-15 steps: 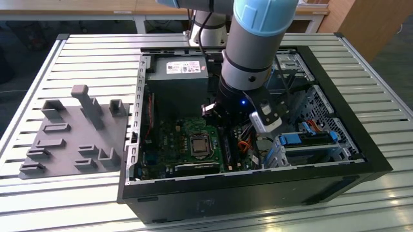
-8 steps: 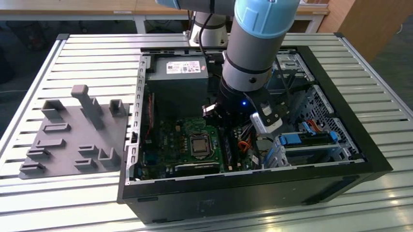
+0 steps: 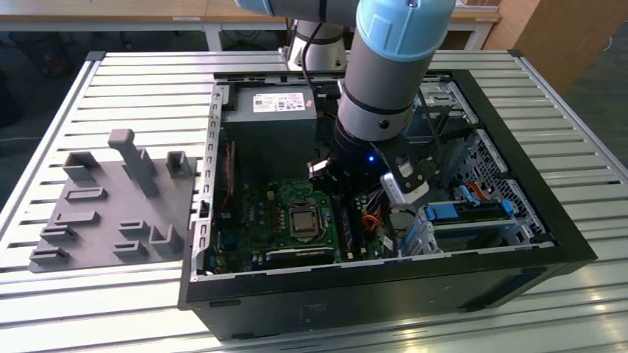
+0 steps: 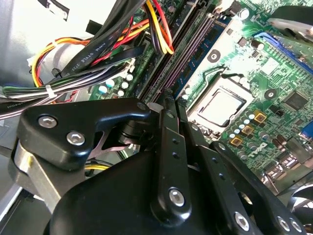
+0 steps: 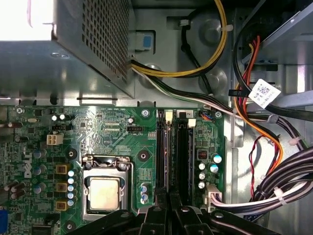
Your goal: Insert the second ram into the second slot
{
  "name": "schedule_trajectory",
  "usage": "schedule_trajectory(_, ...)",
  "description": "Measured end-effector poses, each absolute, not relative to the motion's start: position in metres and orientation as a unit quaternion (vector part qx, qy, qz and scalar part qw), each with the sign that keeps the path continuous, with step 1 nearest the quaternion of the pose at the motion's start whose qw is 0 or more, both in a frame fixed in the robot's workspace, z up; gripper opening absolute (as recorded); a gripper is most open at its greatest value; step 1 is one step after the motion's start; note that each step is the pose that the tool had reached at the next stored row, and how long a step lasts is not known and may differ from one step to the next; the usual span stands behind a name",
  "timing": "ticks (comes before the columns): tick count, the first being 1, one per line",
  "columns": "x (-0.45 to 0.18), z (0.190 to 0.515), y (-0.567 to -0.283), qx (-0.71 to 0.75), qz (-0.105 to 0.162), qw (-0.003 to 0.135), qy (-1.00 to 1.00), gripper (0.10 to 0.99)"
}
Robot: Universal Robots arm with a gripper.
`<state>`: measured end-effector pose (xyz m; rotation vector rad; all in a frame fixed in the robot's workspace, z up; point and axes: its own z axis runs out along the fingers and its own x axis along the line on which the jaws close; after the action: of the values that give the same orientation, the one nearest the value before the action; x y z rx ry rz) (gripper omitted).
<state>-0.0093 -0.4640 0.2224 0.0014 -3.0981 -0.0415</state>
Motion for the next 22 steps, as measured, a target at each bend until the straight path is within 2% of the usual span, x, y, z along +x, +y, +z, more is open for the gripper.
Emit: schedule_trajectory(22, -0.0092, 0.2181, -0.4640, 0.000, -0.013, 0.022, -1.000, 0.137)
